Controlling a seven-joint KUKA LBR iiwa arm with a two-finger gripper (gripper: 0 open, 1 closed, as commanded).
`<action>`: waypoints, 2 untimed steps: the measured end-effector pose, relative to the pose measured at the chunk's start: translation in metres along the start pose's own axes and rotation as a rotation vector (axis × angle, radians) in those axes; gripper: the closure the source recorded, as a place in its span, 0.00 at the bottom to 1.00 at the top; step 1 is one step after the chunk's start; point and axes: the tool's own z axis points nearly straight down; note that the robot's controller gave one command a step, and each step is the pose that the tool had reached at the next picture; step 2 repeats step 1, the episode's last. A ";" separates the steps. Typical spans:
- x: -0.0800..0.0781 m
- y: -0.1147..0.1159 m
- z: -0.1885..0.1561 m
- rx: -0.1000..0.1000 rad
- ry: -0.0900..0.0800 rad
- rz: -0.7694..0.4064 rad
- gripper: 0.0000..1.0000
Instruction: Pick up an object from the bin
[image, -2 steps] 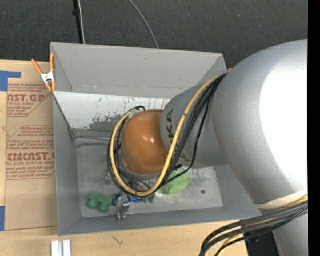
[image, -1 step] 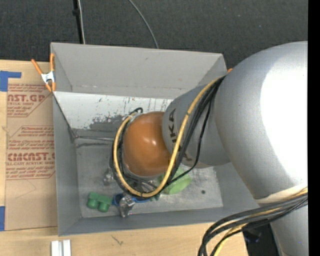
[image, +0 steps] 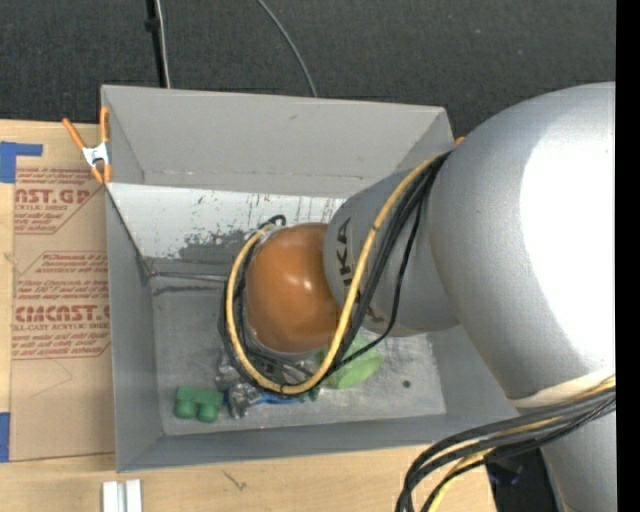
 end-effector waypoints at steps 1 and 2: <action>-0.032 -0.022 -0.132 0.003 0.006 -0.035 1.00; -0.032 -0.022 -0.132 0.003 0.006 -0.035 1.00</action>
Offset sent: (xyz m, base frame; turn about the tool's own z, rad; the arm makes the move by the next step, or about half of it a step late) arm 0.0332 -0.0101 0.1281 -0.0360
